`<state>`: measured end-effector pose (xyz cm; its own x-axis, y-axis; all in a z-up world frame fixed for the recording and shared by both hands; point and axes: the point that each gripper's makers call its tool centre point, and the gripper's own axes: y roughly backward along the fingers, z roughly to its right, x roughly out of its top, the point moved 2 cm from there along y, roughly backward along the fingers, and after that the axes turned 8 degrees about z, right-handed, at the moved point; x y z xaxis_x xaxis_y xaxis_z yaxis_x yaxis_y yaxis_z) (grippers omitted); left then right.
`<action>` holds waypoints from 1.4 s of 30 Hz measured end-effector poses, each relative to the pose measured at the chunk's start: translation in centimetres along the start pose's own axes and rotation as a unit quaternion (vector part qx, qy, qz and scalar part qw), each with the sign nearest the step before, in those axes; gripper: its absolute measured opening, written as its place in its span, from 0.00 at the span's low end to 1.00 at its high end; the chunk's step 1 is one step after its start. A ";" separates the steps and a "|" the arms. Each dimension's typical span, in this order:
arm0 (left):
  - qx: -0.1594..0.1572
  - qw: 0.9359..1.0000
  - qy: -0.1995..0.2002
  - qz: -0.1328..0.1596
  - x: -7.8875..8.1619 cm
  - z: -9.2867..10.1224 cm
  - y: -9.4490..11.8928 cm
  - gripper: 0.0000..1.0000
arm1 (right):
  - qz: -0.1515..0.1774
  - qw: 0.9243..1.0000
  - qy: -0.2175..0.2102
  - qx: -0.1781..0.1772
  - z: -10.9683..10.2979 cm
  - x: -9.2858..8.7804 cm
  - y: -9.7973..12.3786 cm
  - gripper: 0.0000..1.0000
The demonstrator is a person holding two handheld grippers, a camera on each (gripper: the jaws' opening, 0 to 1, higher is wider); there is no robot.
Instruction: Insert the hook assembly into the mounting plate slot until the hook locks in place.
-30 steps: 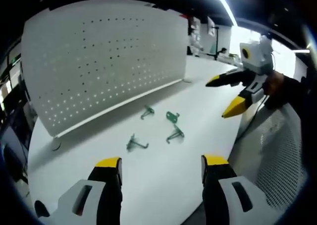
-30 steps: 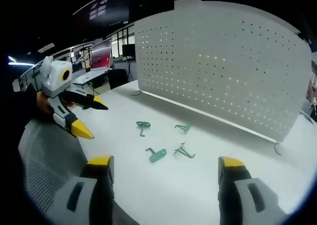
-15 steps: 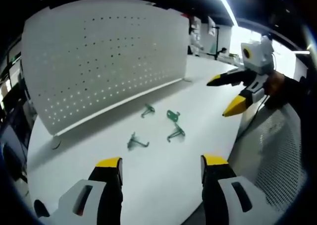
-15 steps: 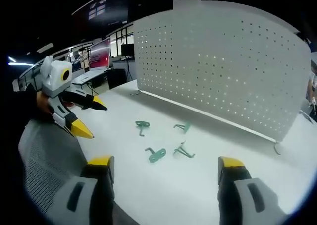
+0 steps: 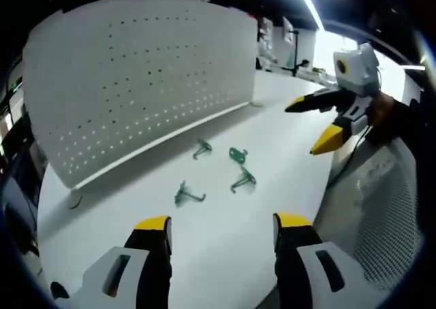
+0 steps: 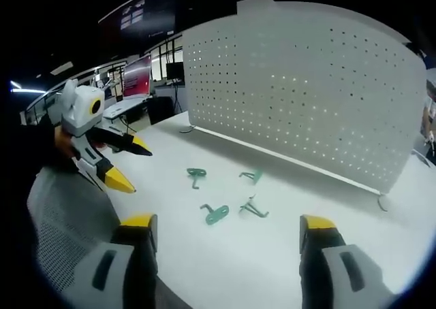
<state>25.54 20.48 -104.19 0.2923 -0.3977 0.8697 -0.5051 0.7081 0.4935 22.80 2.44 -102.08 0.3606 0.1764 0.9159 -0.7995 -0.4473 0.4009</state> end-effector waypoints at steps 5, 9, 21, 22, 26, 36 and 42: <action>-0.001 1.000 -0.010 -0.005 0.5 -0.6 -0.7 0.59 | 0.002 1.000 -0.003 0.003 -0.1 0.1 0.0 0.83; -0.003 1.000 -0.022 -0.010 1.1 -1.1 -1.3 0.58 | 0.005 1.000 -0.005 0.005 -0.1 0.2 0.0 0.83; -0.011 0.997 -0.067 -0.027 2.6 -2.3 -3.4 0.53 | 0.009 1.000 -0.013 0.010 -0.1 0.4 0.0 0.82; -0.013 0.997 -0.071 -0.028 2.8 -2.3 -3.6 0.52 | 0.009 1.000 -0.013 0.010 -0.1 0.4 0.0 0.82; -0.020 0.996 -0.080 -0.036 2.8 -2.5 -4.5 0.49 | 0.013 1.000 -0.018 0.012 -0.1 0.5 0.0 0.81; -0.034 0.992 -0.109 -0.061 2.7 -3.1 -6.5 0.43 | 0.011 0.999 -0.028 0.017 -0.2 0.3 0.0 0.81; -0.034 0.990 -0.117 -0.073 2.4 -3.5 -7.4 0.40 | 0.012 0.999 -0.032 0.021 -0.3 0.3 -0.1 0.81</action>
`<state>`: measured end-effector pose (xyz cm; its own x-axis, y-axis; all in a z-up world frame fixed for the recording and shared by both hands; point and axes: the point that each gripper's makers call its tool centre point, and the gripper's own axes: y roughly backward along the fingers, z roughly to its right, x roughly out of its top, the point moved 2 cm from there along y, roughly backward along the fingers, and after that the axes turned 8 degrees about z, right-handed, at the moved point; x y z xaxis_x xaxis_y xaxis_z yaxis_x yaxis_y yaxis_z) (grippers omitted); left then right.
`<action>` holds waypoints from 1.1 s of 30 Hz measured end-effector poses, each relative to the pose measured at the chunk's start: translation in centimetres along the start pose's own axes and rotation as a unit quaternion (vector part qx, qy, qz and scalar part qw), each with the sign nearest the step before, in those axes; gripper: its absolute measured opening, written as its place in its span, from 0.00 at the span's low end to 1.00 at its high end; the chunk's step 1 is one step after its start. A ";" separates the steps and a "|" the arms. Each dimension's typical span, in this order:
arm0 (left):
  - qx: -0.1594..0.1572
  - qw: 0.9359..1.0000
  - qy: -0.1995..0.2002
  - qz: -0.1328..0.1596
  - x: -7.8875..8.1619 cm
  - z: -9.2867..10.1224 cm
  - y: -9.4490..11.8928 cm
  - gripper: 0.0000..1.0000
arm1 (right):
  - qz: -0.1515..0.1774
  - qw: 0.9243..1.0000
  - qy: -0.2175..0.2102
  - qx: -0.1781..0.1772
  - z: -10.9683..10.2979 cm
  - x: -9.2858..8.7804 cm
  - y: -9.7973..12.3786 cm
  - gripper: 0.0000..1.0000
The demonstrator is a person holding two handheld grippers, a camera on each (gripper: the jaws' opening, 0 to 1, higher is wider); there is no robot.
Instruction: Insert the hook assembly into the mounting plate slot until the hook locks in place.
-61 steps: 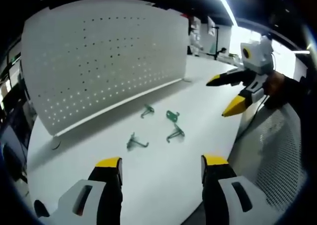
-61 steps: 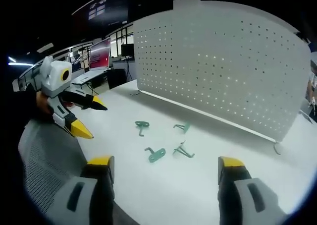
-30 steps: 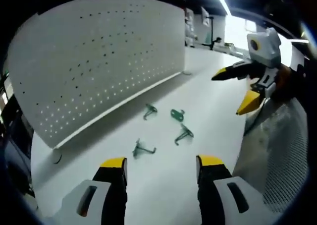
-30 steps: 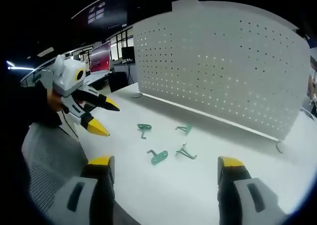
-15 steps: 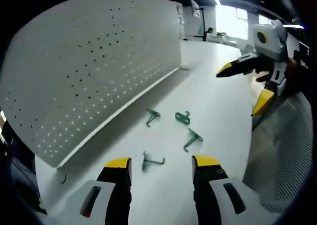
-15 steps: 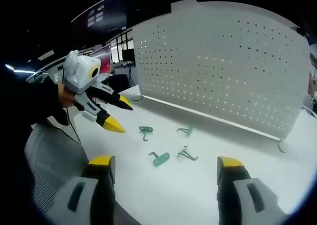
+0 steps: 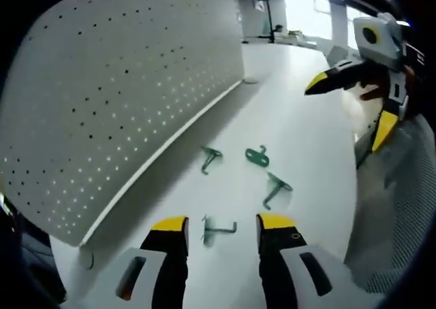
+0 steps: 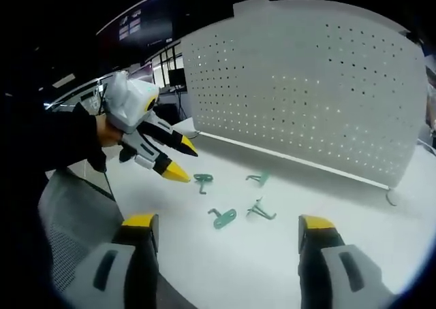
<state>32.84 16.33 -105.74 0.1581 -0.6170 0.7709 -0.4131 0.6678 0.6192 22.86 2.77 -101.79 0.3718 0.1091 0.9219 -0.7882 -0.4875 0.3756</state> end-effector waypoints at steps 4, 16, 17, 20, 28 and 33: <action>0.001 1.000 -0.008 -0.006 -0.1 -0.4 -0.6 0.34 | 0.001 1.000 -0.003 0.002 0.0 0.0 0.0 0.81; 0.001 0.999 -0.026 -0.040 -0.9 -1.1 -2.5 0.25 | 0.005 1.000 -0.014 0.007 -0.1 0.1 0.0 0.81; 0.001 0.999 -0.026 -0.044 -1.0 -1.1 -2.7 0.25 | 0.005 1.000 -0.015 0.008 -0.1 0.1 0.0 0.81; 0.004 0.998 -0.032 -0.058 -1.4 -1.2 -3.0 0.23 | 0.006 1.000 -0.017 0.009 -0.1 0.2 0.0 0.80; 0.008 0.996 -0.039 -0.078 -1.9 -1.6 -3.8 0.17 | 0.007 1.000 -0.022 0.012 -0.1 0.2 0.0 0.80; 0.008 0.995 -0.043 -0.087 -2.1 -1.8 -4.0 0.13 | 0.007 1.000 -0.024 0.012 -0.1 0.2 0.0 0.80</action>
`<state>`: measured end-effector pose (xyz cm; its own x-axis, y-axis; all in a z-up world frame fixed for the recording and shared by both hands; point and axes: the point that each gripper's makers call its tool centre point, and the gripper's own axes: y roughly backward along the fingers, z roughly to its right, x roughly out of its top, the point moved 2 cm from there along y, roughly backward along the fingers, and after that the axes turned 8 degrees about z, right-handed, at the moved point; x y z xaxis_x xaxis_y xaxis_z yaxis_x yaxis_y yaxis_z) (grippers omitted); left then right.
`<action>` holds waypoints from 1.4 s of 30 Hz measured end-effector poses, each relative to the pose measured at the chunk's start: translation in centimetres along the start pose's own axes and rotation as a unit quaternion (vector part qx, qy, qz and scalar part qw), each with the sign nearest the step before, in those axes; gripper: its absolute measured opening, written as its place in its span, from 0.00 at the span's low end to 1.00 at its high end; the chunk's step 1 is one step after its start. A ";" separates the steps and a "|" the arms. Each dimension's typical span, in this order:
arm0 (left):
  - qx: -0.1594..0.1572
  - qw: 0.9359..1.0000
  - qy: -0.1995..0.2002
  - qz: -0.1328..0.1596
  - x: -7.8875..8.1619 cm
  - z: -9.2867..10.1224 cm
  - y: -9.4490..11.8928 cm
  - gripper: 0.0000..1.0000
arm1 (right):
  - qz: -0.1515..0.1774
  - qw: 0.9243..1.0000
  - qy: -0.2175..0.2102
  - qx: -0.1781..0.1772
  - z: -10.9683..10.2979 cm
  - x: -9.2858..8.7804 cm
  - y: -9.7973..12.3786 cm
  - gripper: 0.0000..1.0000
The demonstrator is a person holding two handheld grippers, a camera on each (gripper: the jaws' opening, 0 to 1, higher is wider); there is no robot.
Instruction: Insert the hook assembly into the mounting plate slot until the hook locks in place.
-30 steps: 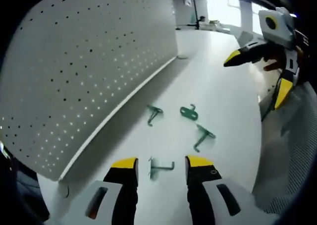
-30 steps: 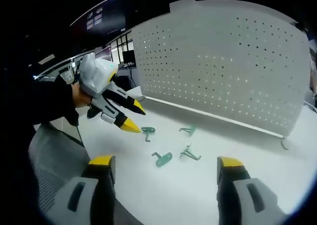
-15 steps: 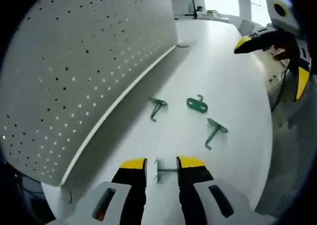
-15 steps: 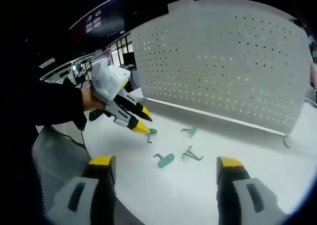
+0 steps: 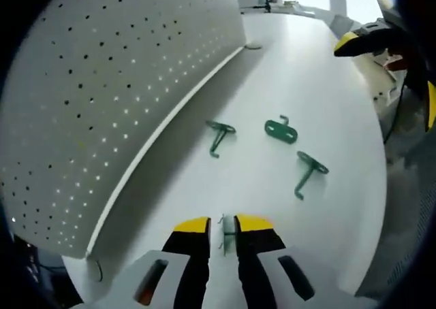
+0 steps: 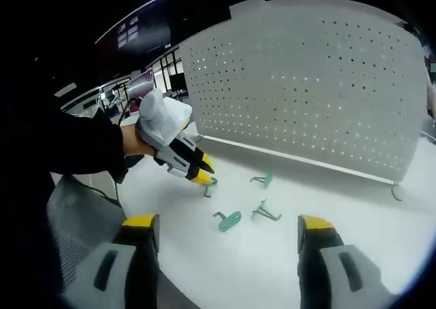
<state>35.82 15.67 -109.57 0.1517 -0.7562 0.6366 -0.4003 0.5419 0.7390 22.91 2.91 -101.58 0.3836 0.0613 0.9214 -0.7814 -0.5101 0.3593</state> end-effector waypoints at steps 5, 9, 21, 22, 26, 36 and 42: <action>-0.002 1.000 0.000 -0.008 -0.3 -0.1 -0.3 0.10 | 0.001 1.000 -0.001 -0.001 0.1 0.0 0.0 0.80; -0.003 1.000 -0.002 -0.011 -0.4 -0.1 -0.6 0.08 | 0.002 1.000 -0.002 -0.002 0.1 0.0 0.1 0.80; -0.005 1.000 -0.013 -0.017 -0.5 0.0 -0.8 0.05 | 0.000 1.000 -0.001 -0.003 0.2 0.0 0.0 0.80; -0.005 1.000 -0.013 -0.017 -0.5 0.0 -0.8 0.05 | 0.000 1.000 -0.001 -0.003 0.2 0.0 0.1 0.80; -0.008 1.000 -0.016 -0.016 -0.5 0.2 -0.8 0.05 | 0.001 1.000 -0.001 -0.003 0.2 0.0 0.1 0.80; -0.006 1.000 -0.027 -0.013 -0.1 0.2 -0.8 0.05 | 0.001 1.000 -0.001 0.000 0.1 0.0 0.0 0.80; -0.007 0.999 -0.036 -0.017 -0.2 0.3 -0.8 0.02 | 0.001 1.000 -0.001 0.002 0.0 0.0 0.0 0.80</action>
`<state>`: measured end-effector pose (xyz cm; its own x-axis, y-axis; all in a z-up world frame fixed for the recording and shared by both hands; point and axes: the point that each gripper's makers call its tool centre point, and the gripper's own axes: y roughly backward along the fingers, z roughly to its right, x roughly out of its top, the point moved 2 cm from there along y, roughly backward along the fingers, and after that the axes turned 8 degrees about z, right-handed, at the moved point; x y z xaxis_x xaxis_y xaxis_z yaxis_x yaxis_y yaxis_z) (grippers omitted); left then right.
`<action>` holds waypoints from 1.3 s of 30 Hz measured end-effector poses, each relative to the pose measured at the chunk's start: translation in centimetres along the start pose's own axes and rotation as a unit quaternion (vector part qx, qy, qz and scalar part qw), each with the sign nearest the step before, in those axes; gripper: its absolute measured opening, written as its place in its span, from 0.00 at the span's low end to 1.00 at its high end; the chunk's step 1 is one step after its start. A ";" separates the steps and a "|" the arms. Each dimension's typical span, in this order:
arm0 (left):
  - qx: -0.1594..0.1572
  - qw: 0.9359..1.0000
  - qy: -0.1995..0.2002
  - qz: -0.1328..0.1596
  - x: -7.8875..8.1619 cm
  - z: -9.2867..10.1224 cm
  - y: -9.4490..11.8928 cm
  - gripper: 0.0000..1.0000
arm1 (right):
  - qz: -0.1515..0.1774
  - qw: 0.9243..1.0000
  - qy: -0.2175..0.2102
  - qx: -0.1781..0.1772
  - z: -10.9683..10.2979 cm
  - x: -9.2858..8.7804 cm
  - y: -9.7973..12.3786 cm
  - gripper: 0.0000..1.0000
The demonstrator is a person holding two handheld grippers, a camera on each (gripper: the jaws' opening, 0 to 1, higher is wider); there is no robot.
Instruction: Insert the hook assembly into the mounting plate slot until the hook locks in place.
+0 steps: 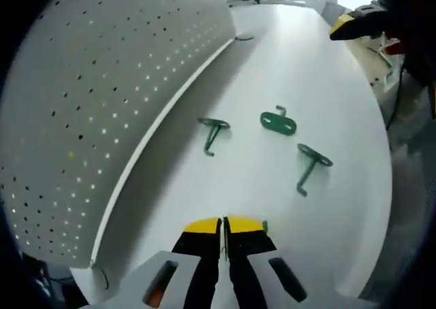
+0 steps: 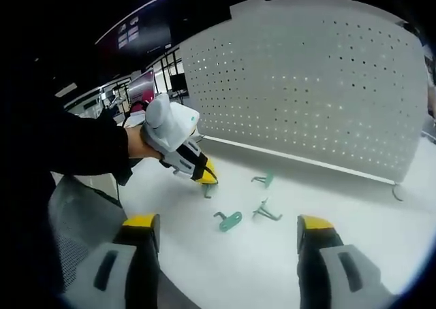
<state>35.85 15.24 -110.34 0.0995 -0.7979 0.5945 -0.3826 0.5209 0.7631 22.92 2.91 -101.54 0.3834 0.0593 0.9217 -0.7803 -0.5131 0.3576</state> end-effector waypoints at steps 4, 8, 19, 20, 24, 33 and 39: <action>0.002 1.000 0.000 -0.003 -0.1 -0.2 0.0 0.02 | 0.000 1.000 0.000 0.000 0.0 0.0 0.0 0.80; 0.007 1.000 0.002 0.000 0.0 -0.4 0.2 0.01 | 0.000 1.000 0.001 -0.001 0.0 0.0 0.0 0.80; 0.017 1.000 0.010 0.018 0.9 -0.6 1.8 0.01 | -0.004 1.000 0.007 0.001 -0.2 0.0 -0.1 0.80; 0.018 1.000 0.010 0.018 1.0 -0.6 1.9 0.01 | -0.004 1.000 0.008 0.001 -0.2 0.0 -0.1 0.80; 0.024 0.999 0.020 0.025 1.1 -0.7 2.7 0.01 | -0.006 1.000 0.012 0.003 -0.3 -0.1 -0.1 0.80; 0.030 0.996 0.054 0.060 2.5 -0.5 4.2 0.01 | -0.004 1.000 0.022 0.003 -0.5 0.1 0.0 0.79; 0.025 0.995 0.068 0.075 3.2 0.0 4.9 0.01 | -0.004 1.000 0.027 0.004 -0.5 0.1 0.0 0.78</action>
<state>34.30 15.19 -104.69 0.1590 -0.6620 0.7324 -0.4476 0.6129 0.6511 22.69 3.38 -101.37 0.3626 0.1102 0.9254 -0.7725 -0.5199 0.3646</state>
